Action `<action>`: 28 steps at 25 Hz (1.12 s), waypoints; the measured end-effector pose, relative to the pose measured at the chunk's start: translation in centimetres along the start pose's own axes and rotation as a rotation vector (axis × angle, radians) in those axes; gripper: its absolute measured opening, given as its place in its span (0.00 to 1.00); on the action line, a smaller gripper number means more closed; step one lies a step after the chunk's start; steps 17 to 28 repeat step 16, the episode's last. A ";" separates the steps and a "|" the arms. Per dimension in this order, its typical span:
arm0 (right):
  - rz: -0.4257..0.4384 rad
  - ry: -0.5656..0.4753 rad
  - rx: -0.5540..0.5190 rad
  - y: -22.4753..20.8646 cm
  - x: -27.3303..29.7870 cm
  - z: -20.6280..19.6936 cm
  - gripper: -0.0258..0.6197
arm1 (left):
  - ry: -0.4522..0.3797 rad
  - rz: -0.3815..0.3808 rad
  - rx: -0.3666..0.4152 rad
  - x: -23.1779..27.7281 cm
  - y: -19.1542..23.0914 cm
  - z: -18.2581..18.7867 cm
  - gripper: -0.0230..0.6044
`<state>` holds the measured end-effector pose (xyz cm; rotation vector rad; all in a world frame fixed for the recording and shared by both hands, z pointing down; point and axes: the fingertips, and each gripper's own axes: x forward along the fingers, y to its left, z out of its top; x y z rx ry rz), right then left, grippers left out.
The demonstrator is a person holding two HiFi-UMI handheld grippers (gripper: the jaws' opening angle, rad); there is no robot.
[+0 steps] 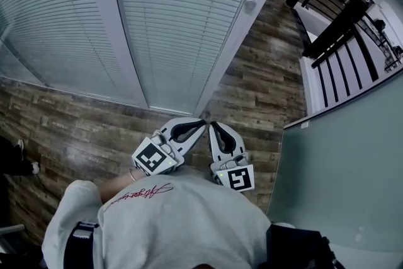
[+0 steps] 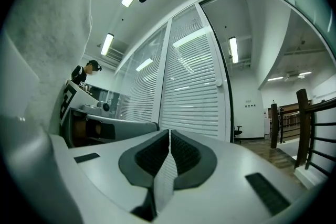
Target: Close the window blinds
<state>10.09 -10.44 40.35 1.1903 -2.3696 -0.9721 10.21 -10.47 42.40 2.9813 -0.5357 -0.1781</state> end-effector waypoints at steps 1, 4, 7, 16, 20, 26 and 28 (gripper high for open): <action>0.001 0.002 0.011 0.1 0.0 -0.1 0.08 | 0.003 -0.005 0.001 0.1 -0.1 -0.1 0.07; -0.006 0.002 0.014 0.1 -0.2 -0.1 0.08 | 0.010 -0.019 0.003 0.3 -0.4 -0.4 0.07; -0.019 -0.011 0.008 -0.2 -0.1 0.2 0.08 | 0.016 -0.021 -0.003 0.4 -0.4 -0.5 0.07; -0.015 -0.017 0.036 0.4 0.2 0.1 0.08 | 0.029 -0.022 -0.026 0.2 -0.2 -1.1 0.07; -0.015 -0.017 0.036 0.4 0.2 0.1 0.08 | 0.029 -0.022 -0.026 0.2 -0.2 -1.1 0.07; -0.015 -0.017 0.036 0.4 0.2 0.1 0.08 | 0.029 -0.022 -0.026 0.2 -0.2 -1.1 0.07; -0.015 -0.017 0.036 0.4 0.2 0.1 0.08 | 0.029 -0.022 -0.026 0.2 -0.2 -1.1 0.07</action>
